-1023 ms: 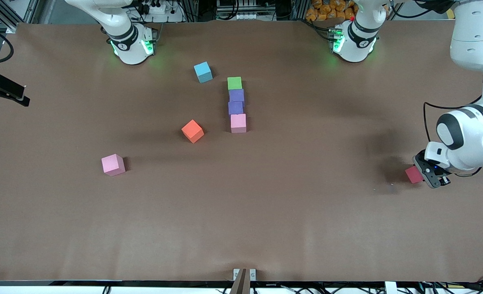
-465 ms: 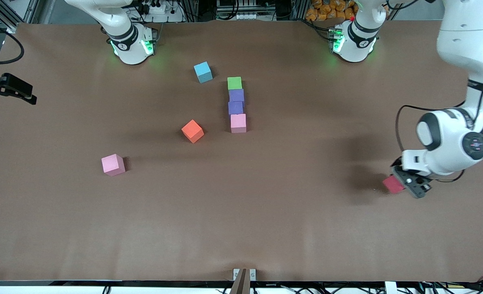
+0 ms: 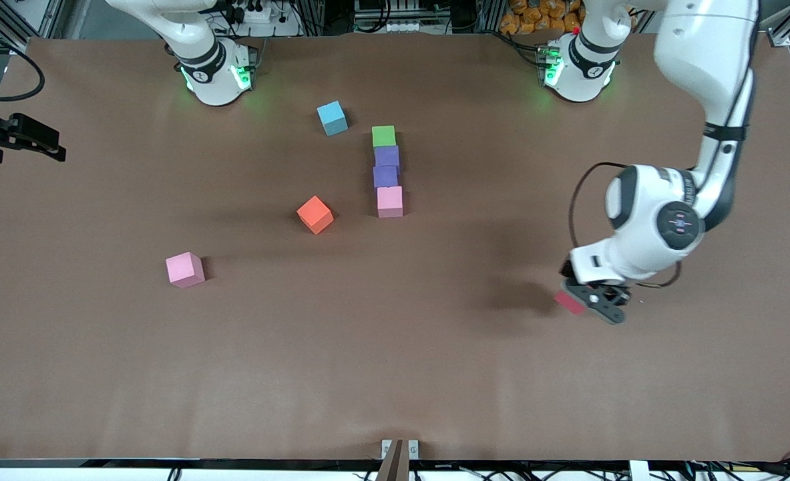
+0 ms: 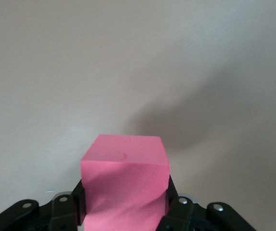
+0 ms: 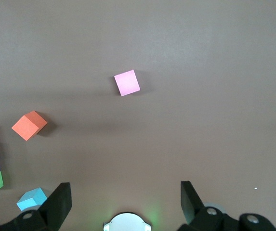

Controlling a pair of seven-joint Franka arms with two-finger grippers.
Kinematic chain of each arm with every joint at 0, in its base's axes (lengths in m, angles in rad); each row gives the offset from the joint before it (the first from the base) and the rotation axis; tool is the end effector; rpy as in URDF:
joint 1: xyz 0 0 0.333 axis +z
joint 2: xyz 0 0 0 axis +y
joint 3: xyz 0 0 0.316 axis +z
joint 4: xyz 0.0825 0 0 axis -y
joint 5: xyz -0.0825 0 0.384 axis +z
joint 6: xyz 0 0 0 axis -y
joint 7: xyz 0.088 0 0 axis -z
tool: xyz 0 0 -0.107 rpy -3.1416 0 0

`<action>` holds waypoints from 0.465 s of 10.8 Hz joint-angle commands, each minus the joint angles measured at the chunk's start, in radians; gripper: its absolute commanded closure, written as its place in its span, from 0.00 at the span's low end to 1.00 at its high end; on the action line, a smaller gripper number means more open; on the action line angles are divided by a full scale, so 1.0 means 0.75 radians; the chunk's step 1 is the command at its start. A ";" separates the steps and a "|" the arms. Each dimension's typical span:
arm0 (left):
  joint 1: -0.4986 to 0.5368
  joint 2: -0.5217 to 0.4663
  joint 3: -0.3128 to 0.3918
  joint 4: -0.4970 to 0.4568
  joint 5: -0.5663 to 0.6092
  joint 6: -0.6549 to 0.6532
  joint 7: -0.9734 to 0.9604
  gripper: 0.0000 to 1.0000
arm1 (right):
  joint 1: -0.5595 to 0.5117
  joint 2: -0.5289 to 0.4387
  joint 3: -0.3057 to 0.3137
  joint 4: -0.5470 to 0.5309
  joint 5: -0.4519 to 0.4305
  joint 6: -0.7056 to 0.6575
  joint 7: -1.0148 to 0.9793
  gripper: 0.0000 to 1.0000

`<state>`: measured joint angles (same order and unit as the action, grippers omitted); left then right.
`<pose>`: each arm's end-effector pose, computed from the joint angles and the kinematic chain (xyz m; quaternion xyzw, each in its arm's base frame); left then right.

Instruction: Arrange blocks into number 1

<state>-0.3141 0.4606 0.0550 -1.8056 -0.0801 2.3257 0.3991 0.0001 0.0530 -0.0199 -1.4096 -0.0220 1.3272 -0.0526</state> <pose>0.6333 -0.1723 0.2956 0.9530 -0.3008 0.0315 0.0157 0.5446 -0.0132 0.6498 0.9975 0.0144 -0.0680 0.0089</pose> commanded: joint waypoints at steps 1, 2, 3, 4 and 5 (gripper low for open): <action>-0.173 -0.007 0.045 0.057 -0.040 -0.080 -0.306 1.00 | 0.000 -0.038 0.006 -0.037 -0.024 0.000 -0.016 0.00; -0.292 0.022 0.118 0.090 -0.121 -0.086 -0.465 1.00 | 0.004 -0.036 0.008 -0.035 -0.024 0.004 -0.016 0.00; -0.410 0.048 0.166 0.125 -0.187 -0.098 -0.564 1.00 | 0.006 -0.036 0.010 -0.035 -0.024 0.006 -0.010 0.00; -0.497 0.079 0.215 0.155 -0.248 -0.113 -0.652 1.00 | 0.006 -0.034 0.010 -0.035 -0.024 0.012 -0.010 0.00; -0.568 0.095 0.254 0.172 -0.322 -0.115 -0.722 1.00 | 0.004 -0.032 0.010 -0.035 -0.026 0.012 -0.010 0.00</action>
<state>-0.6649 0.4892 0.1832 -1.7325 -0.2515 2.2684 -0.0743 0.0010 0.0530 -0.0166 -1.4100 -0.0221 1.3273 -0.0531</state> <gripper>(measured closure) 0.383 0.000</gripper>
